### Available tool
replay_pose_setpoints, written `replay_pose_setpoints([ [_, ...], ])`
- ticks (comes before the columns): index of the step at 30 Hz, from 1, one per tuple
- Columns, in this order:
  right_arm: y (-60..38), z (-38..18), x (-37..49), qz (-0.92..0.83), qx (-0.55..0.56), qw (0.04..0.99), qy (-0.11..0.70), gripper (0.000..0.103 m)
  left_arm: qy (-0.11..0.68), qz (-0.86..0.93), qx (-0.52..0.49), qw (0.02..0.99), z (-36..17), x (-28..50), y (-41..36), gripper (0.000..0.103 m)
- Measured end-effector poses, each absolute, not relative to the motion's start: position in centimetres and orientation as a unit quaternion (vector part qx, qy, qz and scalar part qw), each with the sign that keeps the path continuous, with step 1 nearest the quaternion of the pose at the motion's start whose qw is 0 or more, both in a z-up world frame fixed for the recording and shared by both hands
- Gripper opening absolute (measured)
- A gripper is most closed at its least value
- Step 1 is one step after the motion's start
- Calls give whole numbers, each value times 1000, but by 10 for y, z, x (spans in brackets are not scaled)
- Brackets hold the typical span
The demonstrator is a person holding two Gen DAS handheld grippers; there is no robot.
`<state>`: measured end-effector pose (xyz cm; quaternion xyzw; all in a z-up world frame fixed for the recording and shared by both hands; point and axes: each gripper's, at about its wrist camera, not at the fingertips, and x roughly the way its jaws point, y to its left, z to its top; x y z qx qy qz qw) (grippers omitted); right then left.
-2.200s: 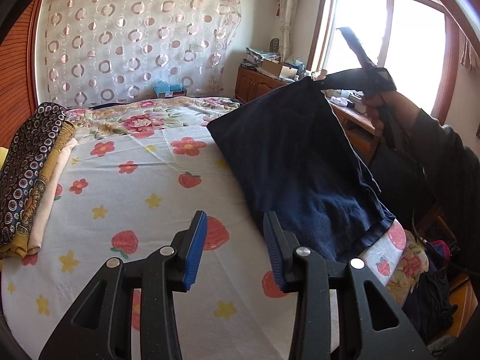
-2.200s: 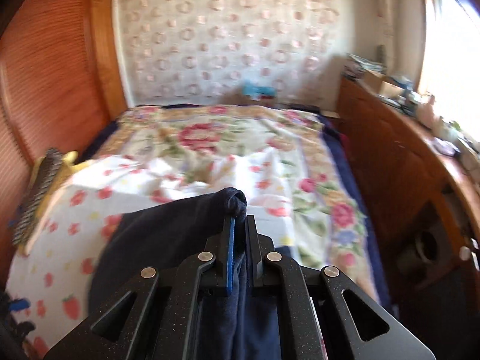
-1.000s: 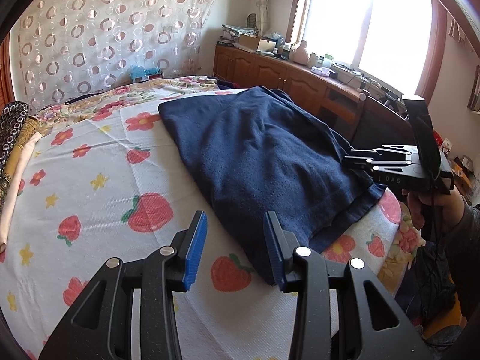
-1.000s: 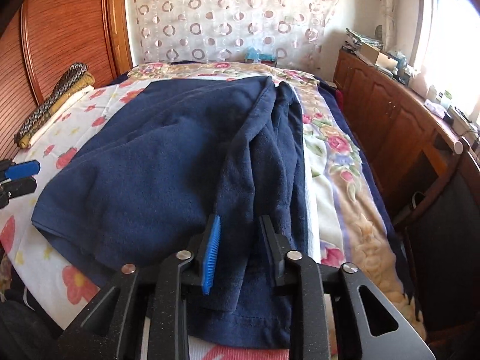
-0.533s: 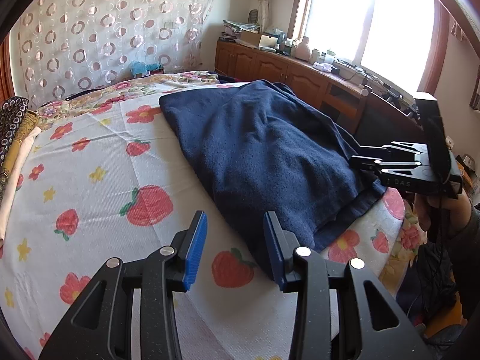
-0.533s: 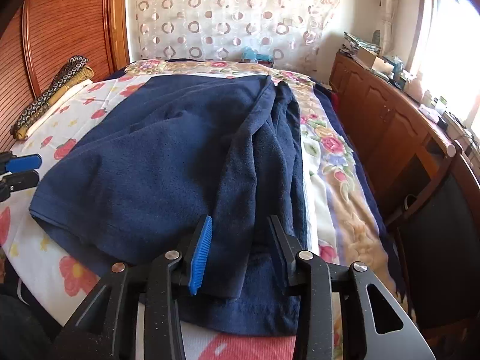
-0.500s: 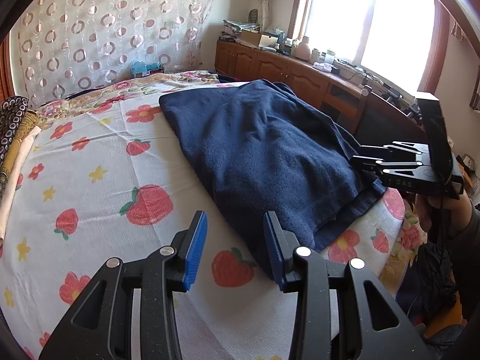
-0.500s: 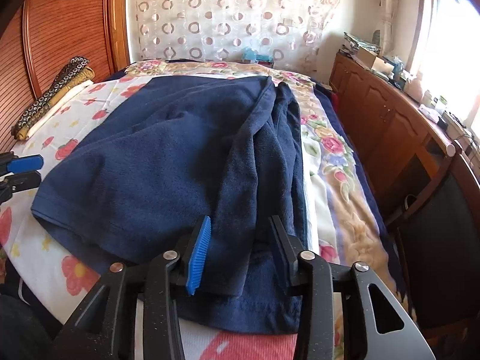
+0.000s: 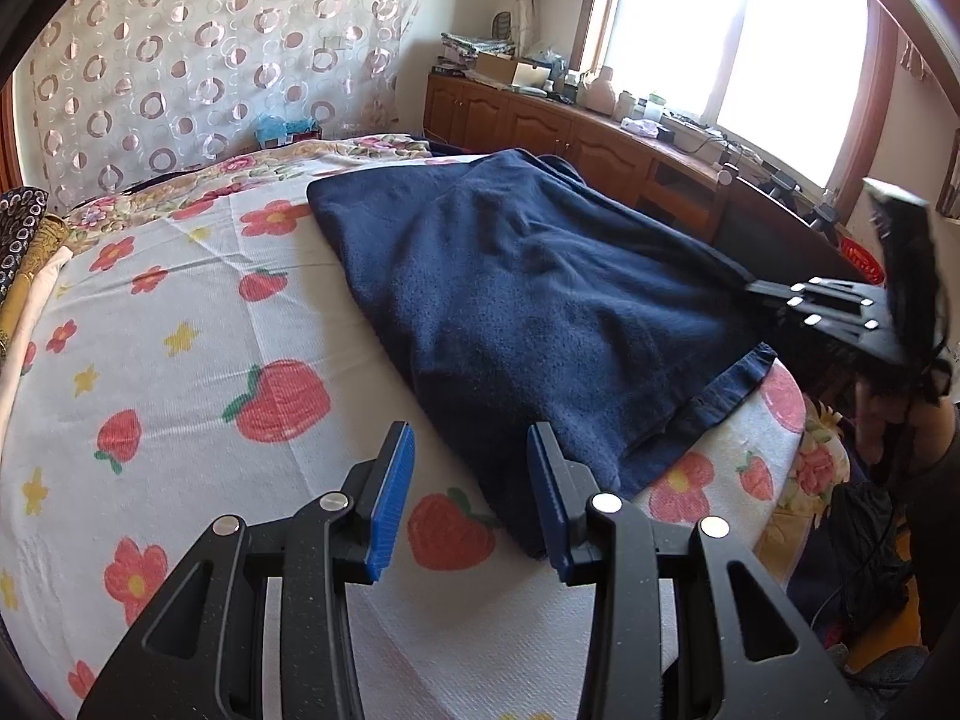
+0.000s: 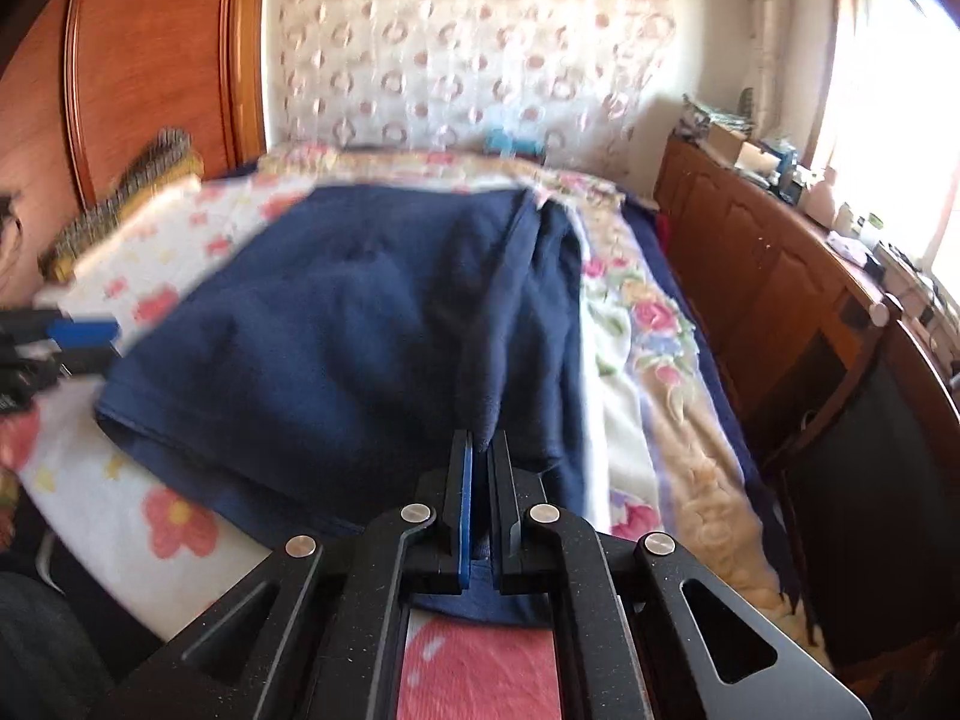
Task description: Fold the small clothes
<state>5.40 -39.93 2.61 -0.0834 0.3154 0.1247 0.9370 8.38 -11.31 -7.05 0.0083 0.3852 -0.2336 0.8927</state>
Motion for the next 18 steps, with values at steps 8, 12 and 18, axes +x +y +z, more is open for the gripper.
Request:
replay_pose_setpoints([
  [8, -419, 9, 51, 124, -59, 927, 348, 4, 396, -245, 6, 885, -75, 86, -119, 40],
  [12, -419, 5, 55, 105, -56, 927, 355, 16, 405, -249, 4, 880, -79, 88, -120, 40],
  [18, -425, 1, 64, 94, -36, 925, 366, 37, 416, -251, 12, 874, -83, 88, -126, 40],
])
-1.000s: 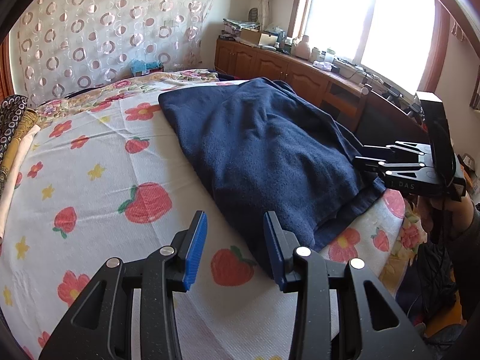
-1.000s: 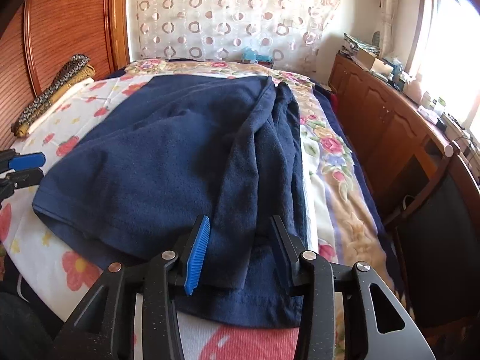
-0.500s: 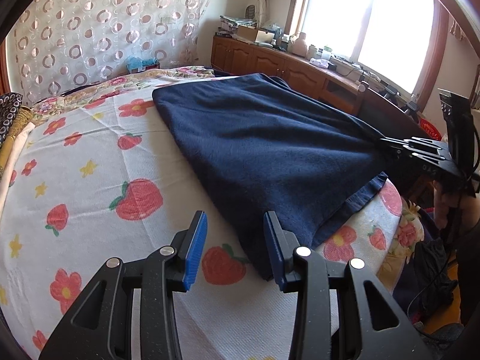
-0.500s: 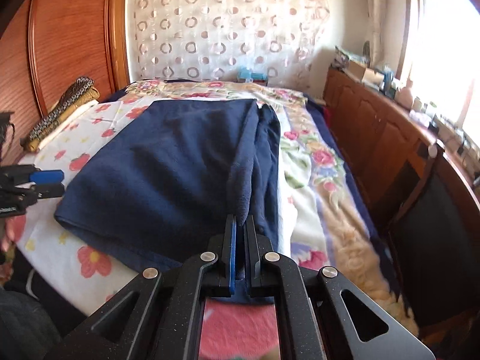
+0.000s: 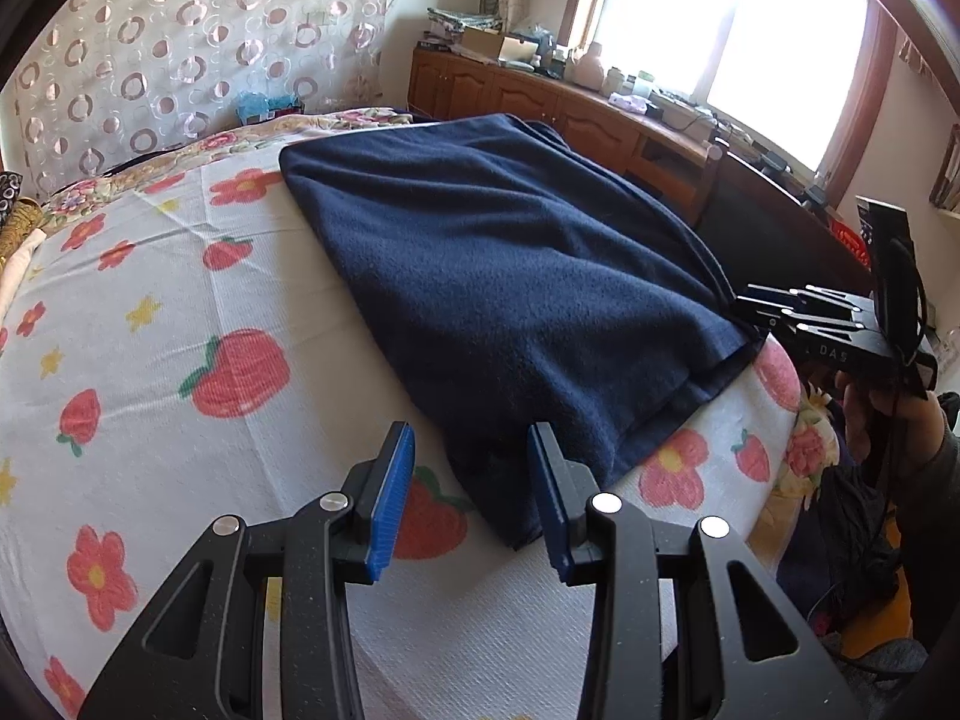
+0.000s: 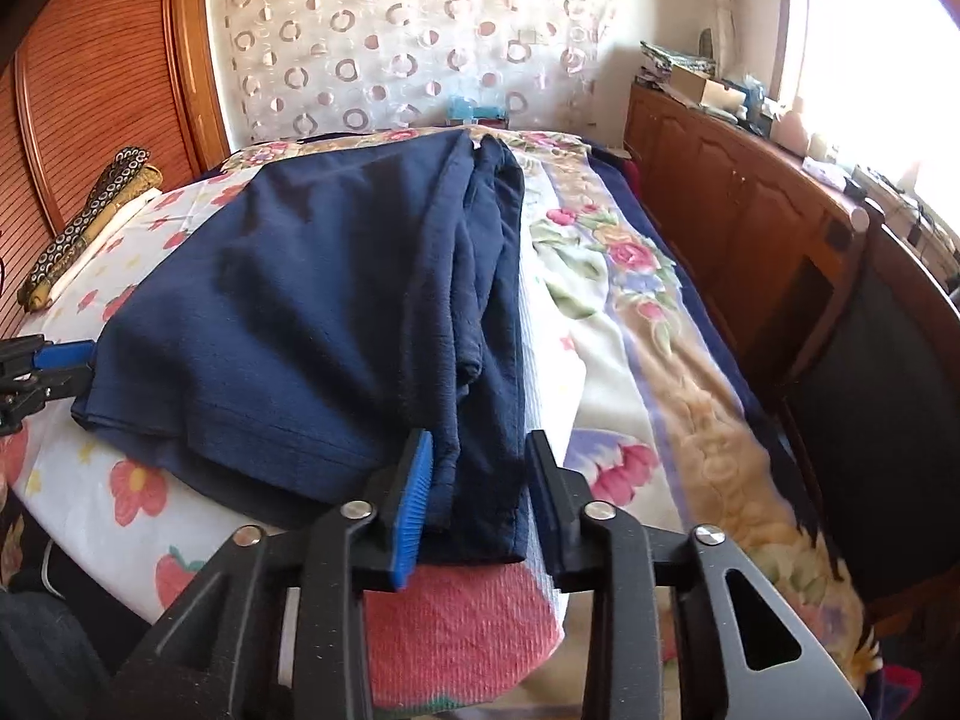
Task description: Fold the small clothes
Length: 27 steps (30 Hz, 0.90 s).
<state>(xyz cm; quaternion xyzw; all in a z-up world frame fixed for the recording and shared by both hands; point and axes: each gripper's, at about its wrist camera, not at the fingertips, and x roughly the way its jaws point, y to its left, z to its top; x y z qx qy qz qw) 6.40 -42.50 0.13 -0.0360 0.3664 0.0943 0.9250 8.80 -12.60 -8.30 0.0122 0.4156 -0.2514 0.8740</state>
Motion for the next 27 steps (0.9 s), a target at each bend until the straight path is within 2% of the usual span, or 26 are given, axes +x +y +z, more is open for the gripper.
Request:
replay_pose_setpoints([
  [12, -431, -1, 63, 132, 0, 916, 379, 37, 424, -255, 16, 869, -87, 87, -128, 40],
  [19, -431, -1, 63, 127, 1, 916, 381, 41, 421, -263, 8, 868, -87, 85, -128, 40],
  [21, -428, -1, 62, 131, -6, 916, 380, 41, 419, -272, 7, 866, -87, 83, -129, 28],
  [23, -426, -1, 63, 146, -14, 914, 378, 41, 415, -276, 10, 867, -86, 80, -131, 22],
  [25, -424, -1, 65, 157, -20, 911, 380, 27, 412, -277, 14, 868, -85, 79, -132, 14],
  [26, -423, 0, 66, 167, -19, 909, 382, 16, 410, -278, 13, 869, -84, 79, -132, 10],
  [27, -422, 0, 66, 168, -25, 909, 381, 11, 409, -280, 12, 869, -83, 79, -131, 8],
])
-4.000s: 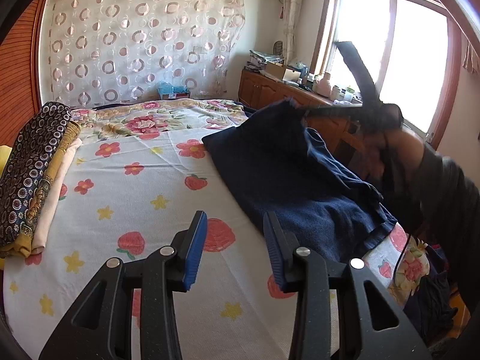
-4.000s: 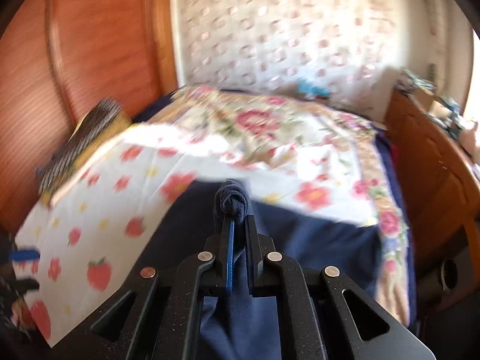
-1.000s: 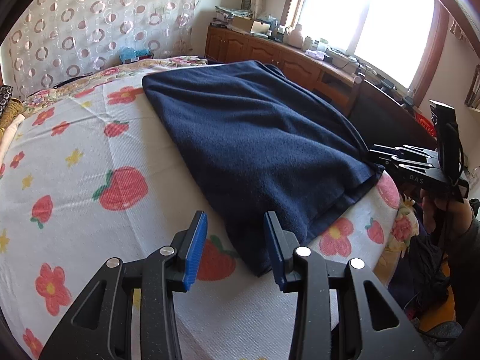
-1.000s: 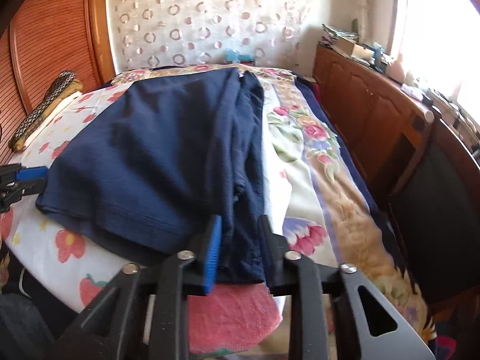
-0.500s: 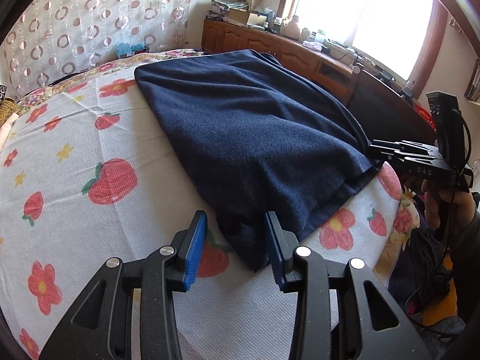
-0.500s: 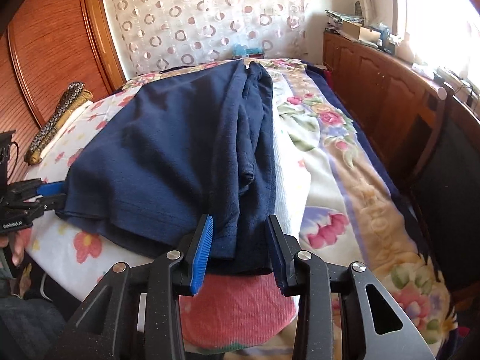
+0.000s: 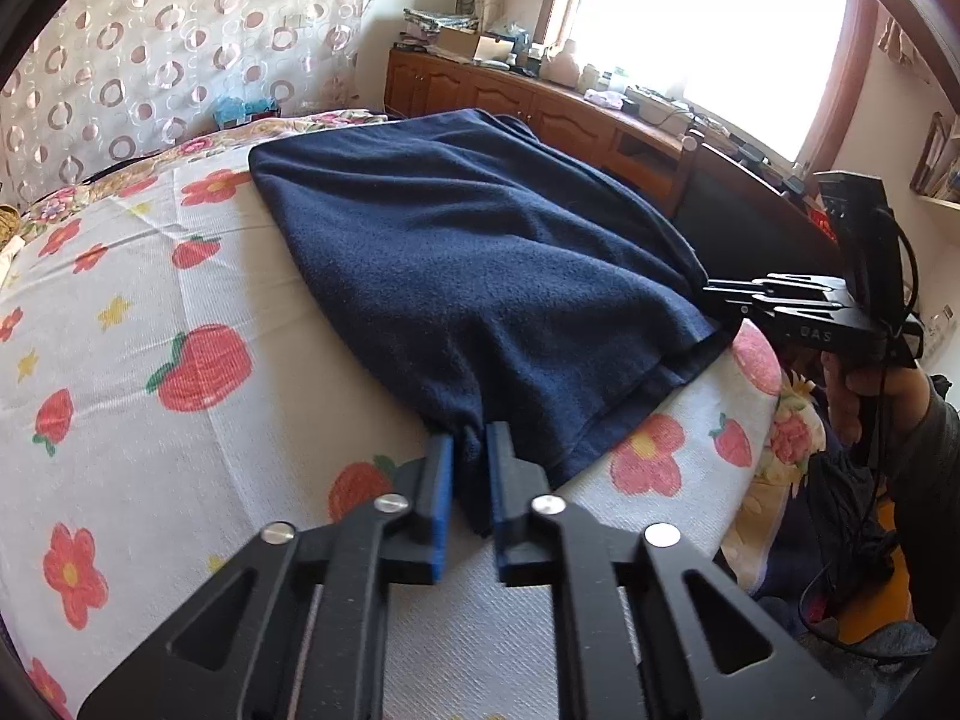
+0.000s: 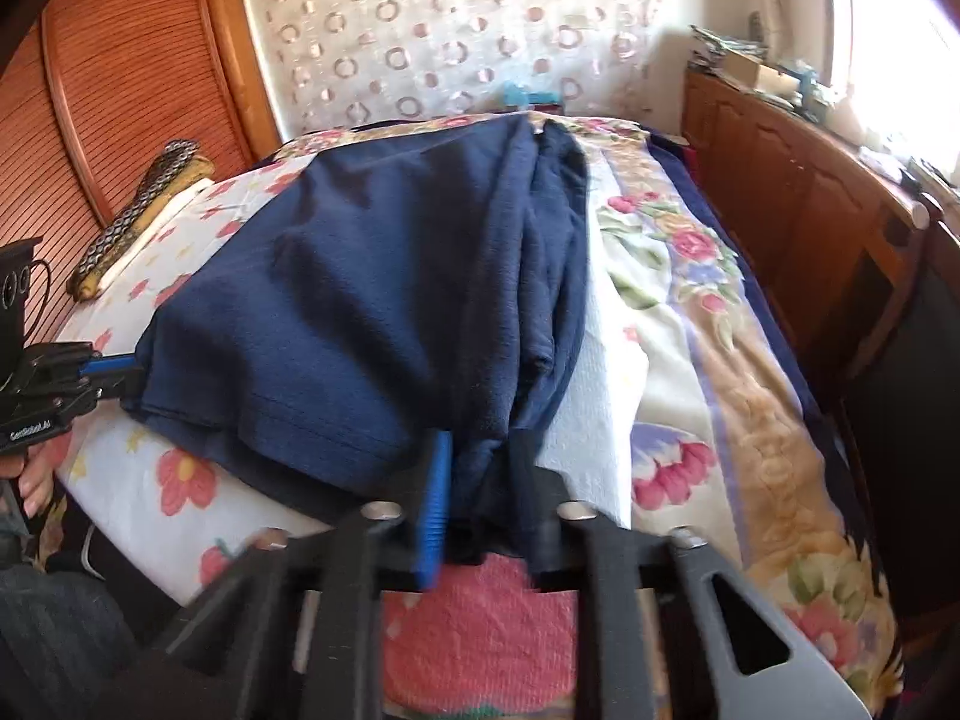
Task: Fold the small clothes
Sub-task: 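Grasp the folded navy shirt with both grippers and lift it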
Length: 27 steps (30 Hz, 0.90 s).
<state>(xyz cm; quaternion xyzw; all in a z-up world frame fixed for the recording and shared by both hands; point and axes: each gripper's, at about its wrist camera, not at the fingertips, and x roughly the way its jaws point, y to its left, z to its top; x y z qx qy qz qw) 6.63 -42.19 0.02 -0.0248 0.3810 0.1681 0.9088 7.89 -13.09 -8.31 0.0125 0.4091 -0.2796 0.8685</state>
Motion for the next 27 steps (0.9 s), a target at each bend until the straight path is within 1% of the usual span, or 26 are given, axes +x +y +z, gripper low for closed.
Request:
replay_pose_setpoints([
  [2, -423, 2, 67, 176, -22, 910, 376, 9, 404, -286, 11, 869, -80, 78, -130, 6],
  [5, -435, 11, 63, 188, 13, 918, 348, 9, 383, -291, 11, 877, -67, 74, -129, 5],
  [10, -442, 42, 59, 195, 30, 933, 302, 8, 338, -288, -14, 896, -31, 79, -119, 4],
  [14, -440, 69, 71, 199, 23, 942, 268, 8, 317, -280, -7, 906, -7, 98, -118, 4],
  [20, -427, 101, 127, 194, 15, 952, 237, 8, 298, -250, 4, 921, 16, 155, -110, 4],
  [27, -408, 110, 211, 182, -3, 952, 244, 8, 316, -210, -3, 925, 14, 236, -91, 4],
])
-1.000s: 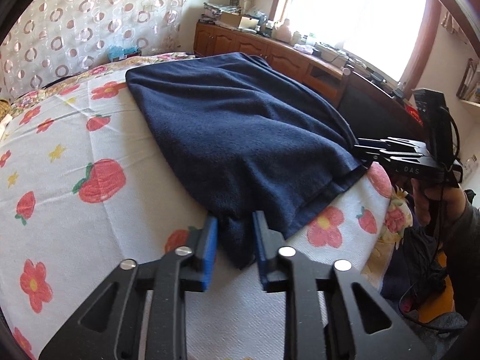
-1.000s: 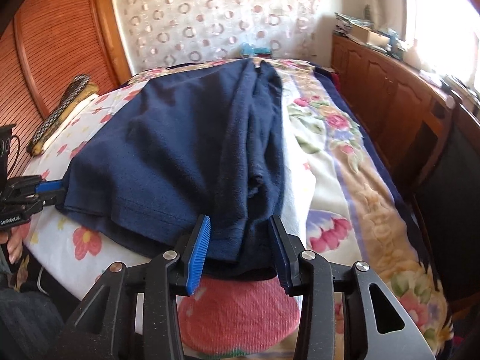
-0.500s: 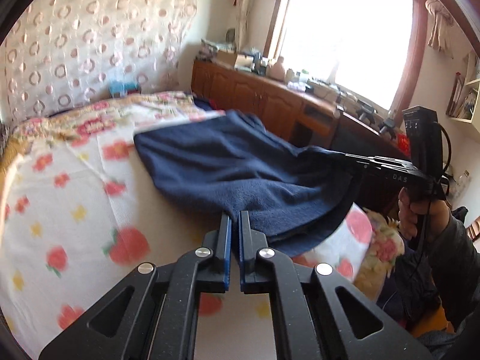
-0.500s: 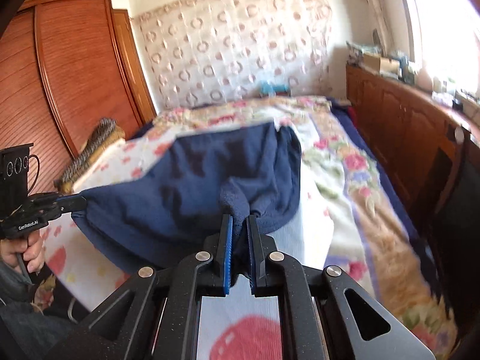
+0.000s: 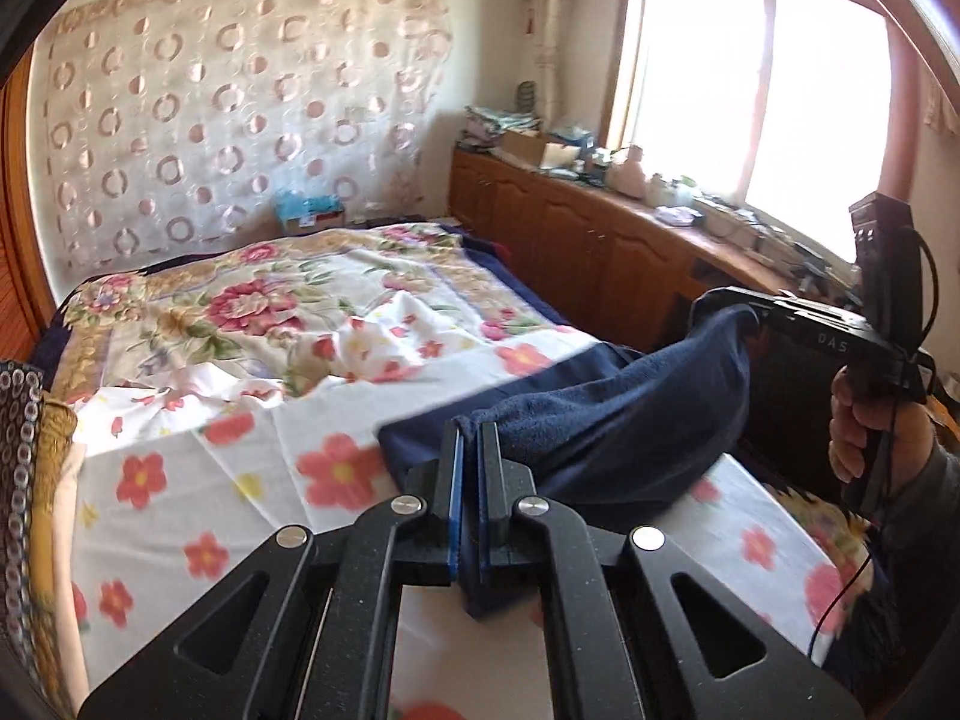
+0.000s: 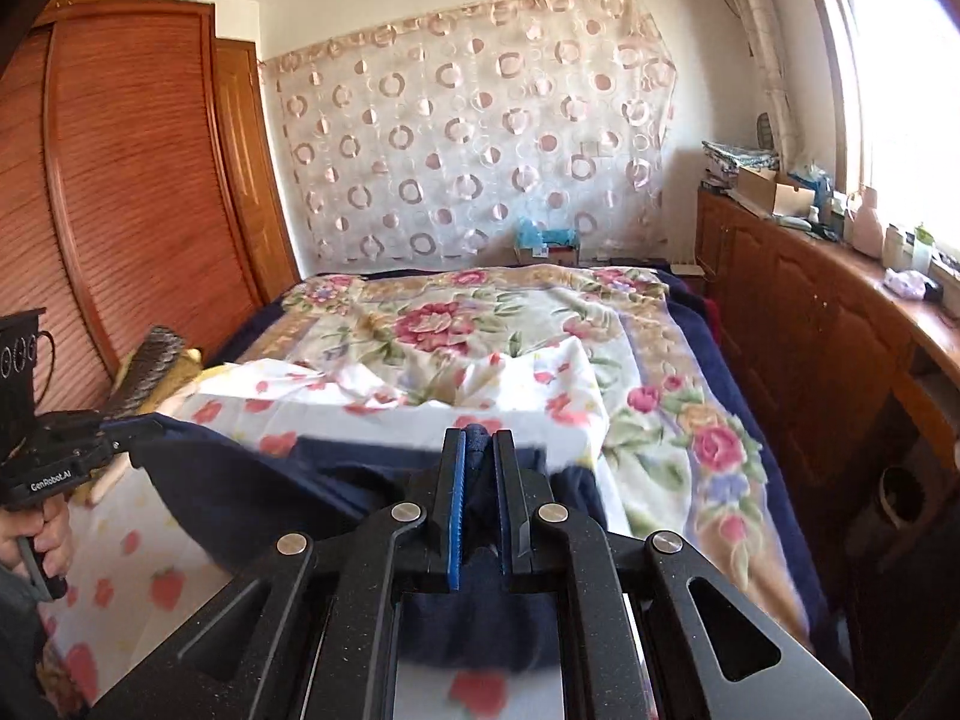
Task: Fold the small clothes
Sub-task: 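Grasp the folded navy shirt with both grippers and lift it, then carry the folded shirt with both grippers toward the clothes stack by the yellow plush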
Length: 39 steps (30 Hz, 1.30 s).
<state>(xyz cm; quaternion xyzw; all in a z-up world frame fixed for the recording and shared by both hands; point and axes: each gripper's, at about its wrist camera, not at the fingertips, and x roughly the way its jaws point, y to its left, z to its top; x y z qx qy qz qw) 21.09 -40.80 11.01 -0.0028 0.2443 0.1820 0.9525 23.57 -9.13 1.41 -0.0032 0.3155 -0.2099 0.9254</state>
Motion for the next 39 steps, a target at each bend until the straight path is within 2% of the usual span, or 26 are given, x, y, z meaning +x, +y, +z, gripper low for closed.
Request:
replay_pose_setpoints([
  [6, -374, 88, 280, 168, -26, 942, 290, 8, 370, -194, -5, 908, -25, 307, -91, 4],
  [11, -365, 77, 310, 151, -33, 937, 312, 9, 390, -178, -21, 903, -39, 329, -82, 8],
  [12, -366, 80, 316, 148, -34, 937, 315, 13, 391, -178, -25, 903, -40, 330, -78, 19],
  [16, -368, 97, 317, 124, -57, 944, 300, 22, 392, -208, -15, 896, -34, 324, -75, 31],
  [17, -370, 102, 306, 123, -57, 946, 295, 30, 390, -212, -12, 896, -32, 320, -75, 36],
  [18, -372, 104, 295, 123, -56, 947, 291, 36, 389, -215, -11, 896, -30, 314, -75, 36],
  [21, -379, 101, 276, 131, -55, 946, 291, 46, 394, -234, -18, 889, -28, 304, -78, 36],
  [24, -378, 89, 267, 142, -59, 939, 306, 50, 406, -247, -16, 880, -37, 303, -89, 36],
  [35, -352, 51, 287, 144, -78, 916, 366, 54, 450, -215, -10, 867, -69, 339, -109, 36],
  [37, -352, 52, 292, 143, -73, 914, 373, 55, 462, -208, -15, 862, -76, 343, -107, 40],
  [39, -357, 59, 294, 140, -71, 915, 372, 61, 461, -205, -17, 863, -79, 343, -107, 47],
])
